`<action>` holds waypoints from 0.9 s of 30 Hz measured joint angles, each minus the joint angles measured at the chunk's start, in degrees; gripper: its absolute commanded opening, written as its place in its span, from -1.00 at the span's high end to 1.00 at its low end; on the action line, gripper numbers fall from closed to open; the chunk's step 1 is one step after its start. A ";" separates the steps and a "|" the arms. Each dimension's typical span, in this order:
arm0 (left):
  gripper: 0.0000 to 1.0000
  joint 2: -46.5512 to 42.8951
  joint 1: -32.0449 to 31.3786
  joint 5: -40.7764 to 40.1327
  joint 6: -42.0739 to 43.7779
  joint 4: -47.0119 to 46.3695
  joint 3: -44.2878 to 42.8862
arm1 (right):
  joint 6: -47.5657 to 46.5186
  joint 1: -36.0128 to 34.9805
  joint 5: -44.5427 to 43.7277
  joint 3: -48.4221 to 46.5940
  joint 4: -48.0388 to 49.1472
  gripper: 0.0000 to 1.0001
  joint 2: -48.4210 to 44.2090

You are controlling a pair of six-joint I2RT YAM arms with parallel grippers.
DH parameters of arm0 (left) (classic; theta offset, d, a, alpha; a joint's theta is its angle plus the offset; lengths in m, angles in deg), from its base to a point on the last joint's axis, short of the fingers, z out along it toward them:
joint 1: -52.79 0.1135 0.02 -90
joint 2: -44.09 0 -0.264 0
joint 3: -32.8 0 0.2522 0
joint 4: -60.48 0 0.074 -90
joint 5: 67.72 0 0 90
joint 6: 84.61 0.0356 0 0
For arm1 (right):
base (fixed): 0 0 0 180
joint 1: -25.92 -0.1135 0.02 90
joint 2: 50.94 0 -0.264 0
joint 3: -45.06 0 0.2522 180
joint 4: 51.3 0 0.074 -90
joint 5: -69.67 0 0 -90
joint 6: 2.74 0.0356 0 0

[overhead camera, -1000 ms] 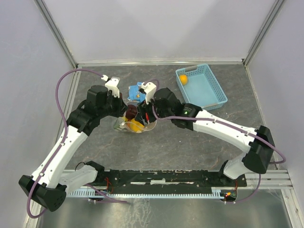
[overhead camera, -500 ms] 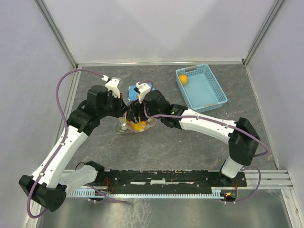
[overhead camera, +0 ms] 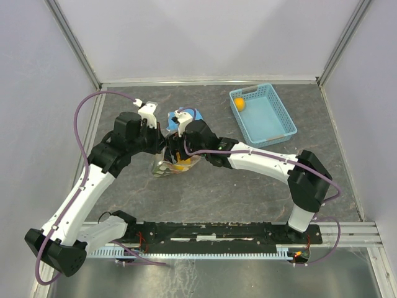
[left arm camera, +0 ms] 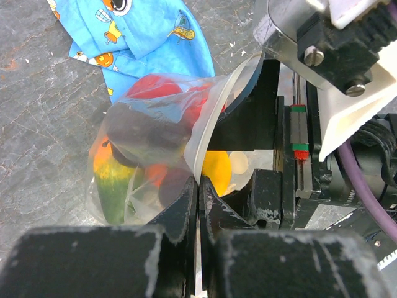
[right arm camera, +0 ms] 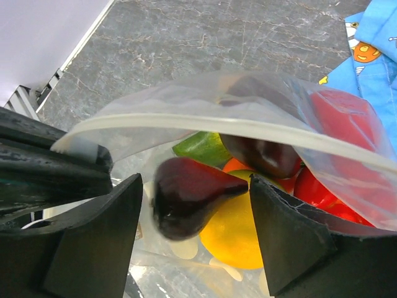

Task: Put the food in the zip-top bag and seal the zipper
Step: Place the fake fruit in the zipper food storage bag.

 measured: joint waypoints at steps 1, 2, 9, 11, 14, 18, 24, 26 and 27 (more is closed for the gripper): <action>0.95 0.00 0.00 0.00 0.00 0.00 0.00 | 0.02 0.00 0.31 0.00 0.31 -0.59 0.00; 0.95 0.00 0.00 0.00 0.00 0.00 0.02 | 0.07 0.00 0.57 0.00 0.46 -0.62 0.00; 0.95 0.00 0.00 0.00 0.00 0.00 0.07 | 0.07 0.00 1.40 0.00 0.70 -0.64 0.00; 0.95 0.00 0.00 -0.02 0.00 0.00 0.07 | -0.11 0.00 1.40 0.00 0.68 -0.64 0.00; 0.95 0.00 0.00 0.00 0.00 0.00 0.07 | -0.85 0.00 1.20 0.00 0.31 -0.64 -0.26; 0.95 0.00 0.00 -0.02 0.00 0.00 0.07 | -3.08 0.00 0.70 0.00 -2.23 -0.64 -2.58; 0.95 0.00 0.00 -0.02 0.00 -0.02 0.07 | -9.03 0.42 -0.39 -0.70 -7.76 -0.64 -8.31; 0.95 0.00 0.00 -0.04 0.00 -0.04 0.07 | -11.02 0.74 -0.61 -0.96 -9.33 -0.64 -9.73; 0.95 0.00 0.00 -0.04 0.00 -0.07 0.07 | -12.04 1.11 -0.72 -0.96 -10.21 -0.64 -10.51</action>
